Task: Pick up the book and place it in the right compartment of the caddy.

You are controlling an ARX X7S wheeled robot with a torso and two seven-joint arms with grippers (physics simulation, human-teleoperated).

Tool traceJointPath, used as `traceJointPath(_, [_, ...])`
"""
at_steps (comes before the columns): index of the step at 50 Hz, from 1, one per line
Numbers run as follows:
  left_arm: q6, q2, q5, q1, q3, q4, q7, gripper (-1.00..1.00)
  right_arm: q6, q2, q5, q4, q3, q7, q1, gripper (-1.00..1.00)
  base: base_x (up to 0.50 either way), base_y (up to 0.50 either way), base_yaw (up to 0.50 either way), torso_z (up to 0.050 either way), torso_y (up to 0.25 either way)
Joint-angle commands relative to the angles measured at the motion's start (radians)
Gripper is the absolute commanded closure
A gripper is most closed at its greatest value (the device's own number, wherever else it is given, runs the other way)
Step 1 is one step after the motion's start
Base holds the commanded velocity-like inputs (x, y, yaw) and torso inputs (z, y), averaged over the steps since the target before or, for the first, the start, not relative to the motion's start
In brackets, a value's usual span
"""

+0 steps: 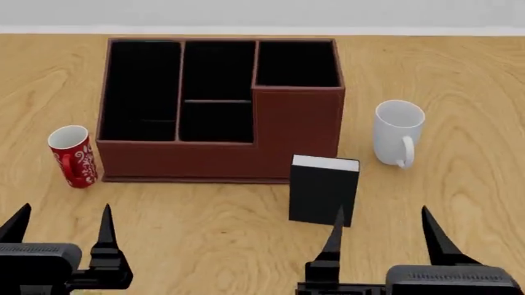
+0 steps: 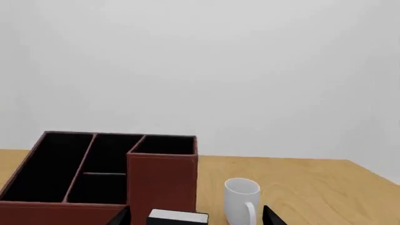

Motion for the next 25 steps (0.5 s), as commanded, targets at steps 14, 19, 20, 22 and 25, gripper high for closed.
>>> traceJointPath(14, [-0.017,-0.03,-0.023,-0.012,0.023,0.017,-0.035,-1.0,-0.006,0.034,0.021,-0.018,-0.012,0.011,-0.001,-1.0,0.47,-0.18,0.0,0.0,0.0])
traceJointPath(19, [-0.019,-0.034,-0.013,-0.009,0.029,0.033,-0.053,-1.0,0.0,0.039,0.036,-0.022,-0.014,0.005,0.0,-1.0,0.5,-0.14,0.0,0.0,0.0])
traceJointPath(20, [-0.023,-0.034,-0.014,-0.009,0.03,0.037,-0.055,-1.0,0.001,0.041,0.03,-0.024,-0.018,0.008,0.0,-1.0,0.5,-0.19,0.0,0.0,0.0])
traceJointPath(22, [-0.024,-0.031,-0.011,-0.014,0.027,0.034,-0.069,-1.0,-0.007,0.049,0.021,-0.019,-0.028,0.004,0.0,-1.0,0.5,-0.19,0.0,0.0,0.0])
traceJointPath(25, [-0.028,-0.032,-0.007,-0.017,0.03,0.034,-0.079,-1.0,-0.006,0.052,0.033,-0.032,-0.023,0.003,-0.003,-1.0,0.5,-0.21,0.0,0.0,0.0])
